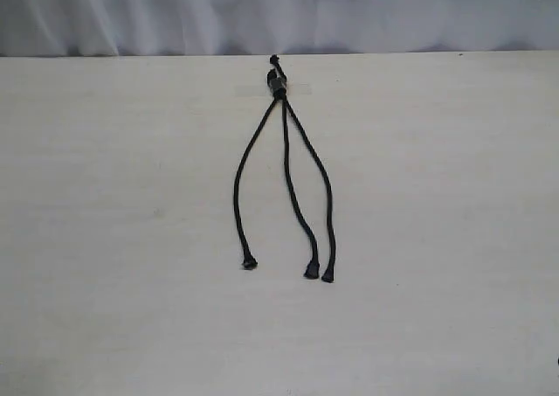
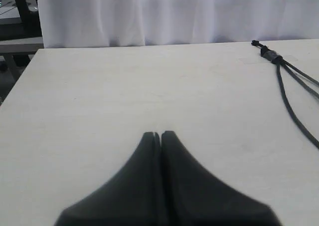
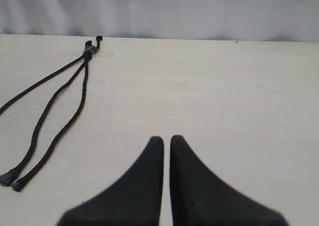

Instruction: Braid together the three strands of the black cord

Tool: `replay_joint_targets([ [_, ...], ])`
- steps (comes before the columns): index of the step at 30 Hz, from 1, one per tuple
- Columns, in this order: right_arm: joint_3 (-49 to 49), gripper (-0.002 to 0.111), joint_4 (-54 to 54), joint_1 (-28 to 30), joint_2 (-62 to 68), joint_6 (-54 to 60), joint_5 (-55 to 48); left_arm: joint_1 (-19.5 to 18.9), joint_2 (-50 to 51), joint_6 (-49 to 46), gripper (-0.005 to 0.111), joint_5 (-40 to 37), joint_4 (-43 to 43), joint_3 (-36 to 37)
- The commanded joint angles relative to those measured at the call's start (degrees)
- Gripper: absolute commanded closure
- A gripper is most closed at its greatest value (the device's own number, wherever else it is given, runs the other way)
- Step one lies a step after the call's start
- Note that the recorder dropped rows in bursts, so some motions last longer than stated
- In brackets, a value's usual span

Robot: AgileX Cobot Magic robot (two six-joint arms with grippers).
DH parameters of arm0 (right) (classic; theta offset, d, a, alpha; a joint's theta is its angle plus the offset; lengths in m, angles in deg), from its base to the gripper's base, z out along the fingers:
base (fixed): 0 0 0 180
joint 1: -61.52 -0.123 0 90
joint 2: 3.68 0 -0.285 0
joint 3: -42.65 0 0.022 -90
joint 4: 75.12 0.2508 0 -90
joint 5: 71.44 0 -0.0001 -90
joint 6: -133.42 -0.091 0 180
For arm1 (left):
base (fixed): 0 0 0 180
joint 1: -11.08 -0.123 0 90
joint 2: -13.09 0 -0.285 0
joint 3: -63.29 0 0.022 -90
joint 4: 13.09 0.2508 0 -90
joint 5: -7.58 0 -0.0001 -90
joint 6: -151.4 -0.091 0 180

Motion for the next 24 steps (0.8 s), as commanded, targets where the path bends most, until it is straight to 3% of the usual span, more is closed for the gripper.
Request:
replay_joint_targets([
  [1, 0.21, 0.104, -0.40, -0.06, -0.26, 0.21, 0.55, -0.06, -0.15, 0.01, 0.107, 0.17, -0.12, 0.20],
  [15, 0.21, 0.104, -0.79, -0.05, -0.26, 0.21, 1.61, -0.06, -0.15, 0.01, 0.107, 0.17, -0.22, 0.20],
  [20, 0.21, 0.104, -0.79, -0.05, -0.26, 0.21, 15.49, -0.06, -0.15, -1.06, 0.107, 2.00, 3.67, 0.20],
  [24, 0.21, 0.104, -0.79, -0.05, -0.26, 0.21, 25.28, -0.06, -0.15, -1.06, 0.107, 7.81, 4.45, 0.20],
])
